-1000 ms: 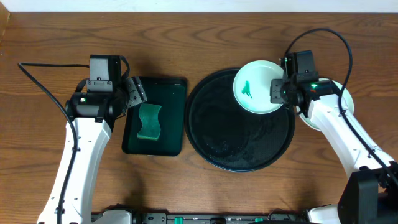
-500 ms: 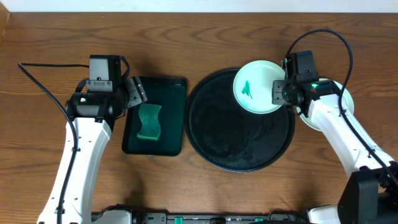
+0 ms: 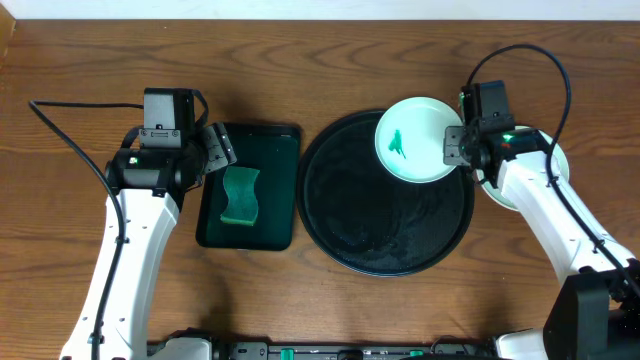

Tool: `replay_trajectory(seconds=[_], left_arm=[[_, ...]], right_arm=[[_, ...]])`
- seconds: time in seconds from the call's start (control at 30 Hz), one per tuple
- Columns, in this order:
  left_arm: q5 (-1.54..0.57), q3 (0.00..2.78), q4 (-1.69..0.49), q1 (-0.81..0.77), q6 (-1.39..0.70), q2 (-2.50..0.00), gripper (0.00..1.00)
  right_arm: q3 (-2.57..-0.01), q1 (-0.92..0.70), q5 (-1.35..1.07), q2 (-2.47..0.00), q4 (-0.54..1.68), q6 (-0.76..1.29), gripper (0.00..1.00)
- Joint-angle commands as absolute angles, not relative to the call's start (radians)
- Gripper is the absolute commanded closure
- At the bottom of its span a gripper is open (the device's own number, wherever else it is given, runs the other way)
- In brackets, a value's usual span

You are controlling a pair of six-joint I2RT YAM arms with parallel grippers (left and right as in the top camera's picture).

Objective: Clean dirty plates on tray and stack at the side
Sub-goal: 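Move the right gripper up to the stained plate's right rim, then grasp the stained plate rim and drag it toward the tray center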

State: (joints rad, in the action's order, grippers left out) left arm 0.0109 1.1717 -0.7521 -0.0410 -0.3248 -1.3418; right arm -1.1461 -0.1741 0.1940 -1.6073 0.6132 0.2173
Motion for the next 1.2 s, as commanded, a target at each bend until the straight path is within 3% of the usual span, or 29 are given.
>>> replay_trajectory(seconds=[0.0, 0.2, 0.33, 0.67, 1.03, 1.13, 1.17], left_arm=[[0.024, 1.188, -0.754, -0.038, -0.326, -1.341, 0.20], [0.024, 1.188, -0.754, -0.038, -0.326, -1.341, 0.20], [0.023, 1.188, -0.754, -0.038, -0.326, -1.341, 0.20], [0.024, 1.188, -0.754, -0.038, -0.326, -1.341, 0.20], [0.023, 1.188, -0.754, -0.038, -0.326, -1.341, 0.20], [0.024, 1.188, -0.754, -0.038, -0.326, -1.341, 0.20], [0.024, 1.188, -0.754, -0.038, -0.326, -1.341, 0.20]], right_arm=[[-1.158, -0.133, 0.181, -1.605, 0.592, 0.192, 0.53], [-1.158, -0.096, 0.170, -1.606, 0.544, 0.193, 0.61], [-1.157, -0.086, 0.138, -1.609, 0.510, 0.176, 0.75], [-1.157, -0.084, 0.123, -1.704, 0.397, 0.114, 0.70], [-1.158, -0.082, 0.123, -1.850, 0.326, 0.095, 0.74], [-1.158, -0.082, 0.123, -1.861, 0.329, 0.096, 0.99], [-1.158, -0.082, 0.123, -1.861, 0.330, 0.096, 0.99]])
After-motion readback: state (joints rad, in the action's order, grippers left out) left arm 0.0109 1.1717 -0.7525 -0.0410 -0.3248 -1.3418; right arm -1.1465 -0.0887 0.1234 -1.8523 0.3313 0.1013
